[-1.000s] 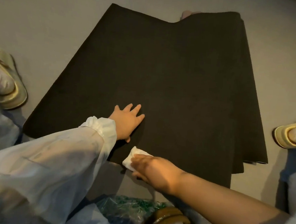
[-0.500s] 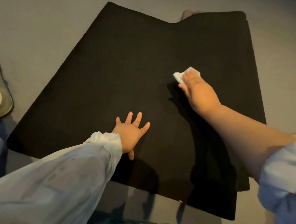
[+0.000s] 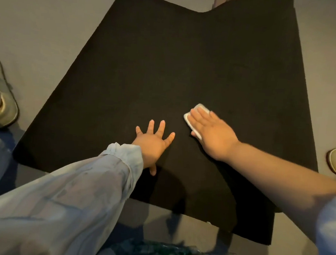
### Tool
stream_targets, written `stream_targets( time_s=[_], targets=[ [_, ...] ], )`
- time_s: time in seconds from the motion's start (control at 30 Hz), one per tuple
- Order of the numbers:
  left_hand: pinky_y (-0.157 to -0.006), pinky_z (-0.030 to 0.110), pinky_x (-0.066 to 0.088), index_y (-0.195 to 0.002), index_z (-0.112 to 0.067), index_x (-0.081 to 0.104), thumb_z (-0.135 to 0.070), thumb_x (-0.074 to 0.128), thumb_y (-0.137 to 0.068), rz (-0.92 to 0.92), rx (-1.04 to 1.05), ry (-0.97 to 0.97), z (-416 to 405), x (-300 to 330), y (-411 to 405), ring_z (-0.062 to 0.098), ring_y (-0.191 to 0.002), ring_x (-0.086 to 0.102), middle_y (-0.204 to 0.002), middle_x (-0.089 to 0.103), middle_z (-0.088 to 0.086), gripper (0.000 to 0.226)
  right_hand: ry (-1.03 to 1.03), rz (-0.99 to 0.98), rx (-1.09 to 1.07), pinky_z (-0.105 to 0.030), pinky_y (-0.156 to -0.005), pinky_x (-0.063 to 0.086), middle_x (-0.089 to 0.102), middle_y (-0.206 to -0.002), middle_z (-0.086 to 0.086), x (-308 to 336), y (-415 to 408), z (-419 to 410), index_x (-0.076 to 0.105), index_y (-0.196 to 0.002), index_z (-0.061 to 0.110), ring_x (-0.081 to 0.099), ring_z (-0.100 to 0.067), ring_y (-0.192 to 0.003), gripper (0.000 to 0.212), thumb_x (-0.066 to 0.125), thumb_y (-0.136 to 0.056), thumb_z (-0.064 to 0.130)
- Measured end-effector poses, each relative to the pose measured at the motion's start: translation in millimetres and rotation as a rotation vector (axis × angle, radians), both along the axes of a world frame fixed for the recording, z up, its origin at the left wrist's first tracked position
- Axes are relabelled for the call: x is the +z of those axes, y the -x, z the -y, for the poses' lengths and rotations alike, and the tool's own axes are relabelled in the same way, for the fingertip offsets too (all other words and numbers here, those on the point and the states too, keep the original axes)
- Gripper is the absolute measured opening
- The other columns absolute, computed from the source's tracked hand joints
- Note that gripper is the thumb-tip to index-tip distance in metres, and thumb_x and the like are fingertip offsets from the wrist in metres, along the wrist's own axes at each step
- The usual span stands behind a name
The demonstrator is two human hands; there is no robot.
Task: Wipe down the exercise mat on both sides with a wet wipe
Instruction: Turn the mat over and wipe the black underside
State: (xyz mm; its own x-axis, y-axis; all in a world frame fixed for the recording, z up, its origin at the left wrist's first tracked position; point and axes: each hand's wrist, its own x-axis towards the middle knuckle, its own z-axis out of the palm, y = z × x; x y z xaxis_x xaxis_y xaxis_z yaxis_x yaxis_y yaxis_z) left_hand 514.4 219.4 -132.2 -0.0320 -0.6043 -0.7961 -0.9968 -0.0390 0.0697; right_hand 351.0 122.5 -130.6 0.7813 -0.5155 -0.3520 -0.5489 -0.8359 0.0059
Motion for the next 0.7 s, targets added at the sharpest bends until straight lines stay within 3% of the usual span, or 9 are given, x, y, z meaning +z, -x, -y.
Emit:
stream_targets(
  time_s=[0.2,0.3,0.33,0.43,0.47,0.53,0.6,0.7],
  targets=[
    [-0.108,0.065,0.007,-0.149,-0.025,-0.012,-0.027,0.082,-0.068,0.021,-0.017,0.080,-8.9,3.7,1.9,0.046,-0.138,-0.017,-0.153,-0.024,0.016,0.124,-0.175,0.010,0.200,-0.027,-0.101,-0.031,-0.010,-0.156,0.002,-6.9,44.2,-85.7,-0.004,-0.149,0.023,-0.028,-0.014,-0.135,0.055,0.023,-0.102,0.035],
    [-0.109,0.064,0.007,-0.149,-0.025,-0.012,-0.025,0.082,-0.068,0.030,-0.011,0.081,-9.0,5.0,4.1,0.046,-0.138,-0.016,-0.153,-0.024,0.017,0.124,-0.316,-0.015,0.303,-0.028,-0.102,-0.032,-0.019,-0.151,0.008,-7.3,65.0,-113.2,-0.012,-0.144,0.028,-0.035,-0.013,-0.130,0.053,0.007,-0.095,0.028],
    [-0.109,0.064,0.007,-0.149,-0.025,-0.012,-0.025,0.082,-0.068,0.034,-0.009,0.080,-8.7,5.4,5.2,0.046,-0.138,-0.016,-0.153,-0.024,0.017,0.124,-0.373,-0.027,0.340,-0.027,-0.106,-0.028,-0.017,-0.152,0.010,-7.9,72.3,-120.7,-0.010,-0.145,0.030,-0.033,-0.010,-0.132,0.055,0.009,-0.095,0.023],
    [-0.109,0.063,0.007,-0.148,-0.025,-0.013,-0.026,0.083,-0.067,0.047,-0.020,0.068,-7.5,4.1,6.4,0.047,-0.138,-0.016,-0.152,-0.024,0.018,0.125,-0.628,0.024,0.327,-0.021,-0.117,0.002,0.015,-0.157,0.012,1.9,83.3,-126.7,0.016,-0.147,0.039,-0.005,-0.001,-0.142,0.056,0.034,-0.099,0.017],
    [-0.110,0.063,0.007,-0.148,-0.025,-0.013,-0.027,0.083,-0.067,0.046,-0.025,0.067,-7.1,3.1,5.4,0.047,-0.138,-0.016,-0.152,-0.025,0.018,0.126,-0.770,0.094,0.211,-0.017,-0.114,0.015,0.035,-0.149,0.015,11.8,79.4,-123.8,0.029,-0.140,0.050,0.016,0.002,-0.140,0.050,0.039,-0.098,0.025],
    [-0.110,0.062,0.006,-0.148,-0.025,-0.013,-0.028,0.083,-0.067,0.035,-0.032,0.068,-5.8,2.0,3.5,0.047,-0.138,-0.016,-0.152,-0.025,0.018,0.126,-0.962,0.358,-0.075,-0.007,-0.094,0.037,0.063,-0.110,0.022,32.1,67.4,-111.5,0.054,-0.112,0.055,0.051,0.010,-0.111,0.029,0.042,-0.095,0.034],
    [-0.110,0.062,0.006,-0.148,-0.026,-0.014,-0.029,0.083,-0.066,0.031,-0.032,0.058,-5.3,1.9,2.7,0.046,-0.138,-0.016,-0.152,-0.025,0.018,0.127,-0.780,0.577,-0.262,-0.008,-0.077,0.043,0.062,-0.086,0.017,39.1,51.7,-82.9,0.065,-0.096,0.035,0.058,0.006,-0.087,0.020,0.049,-0.096,0.023],
    [-0.111,0.061,0.005,-0.148,-0.026,-0.015,-0.030,0.083,-0.066,0.040,-0.026,0.039,-3.6,2.3,3.8,0.046,-0.138,-0.018,-0.151,-0.027,0.017,0.128,-0.425,0.578,-0.466,-0.025,-0.080,0.041,0.067,-0.092,-0.007,39.6,26.9,-12.7,0.069,-0.092,0.007,0.059,-0.014,-0.089,0.018,0.057,-0.093,0.020]
  ],
)
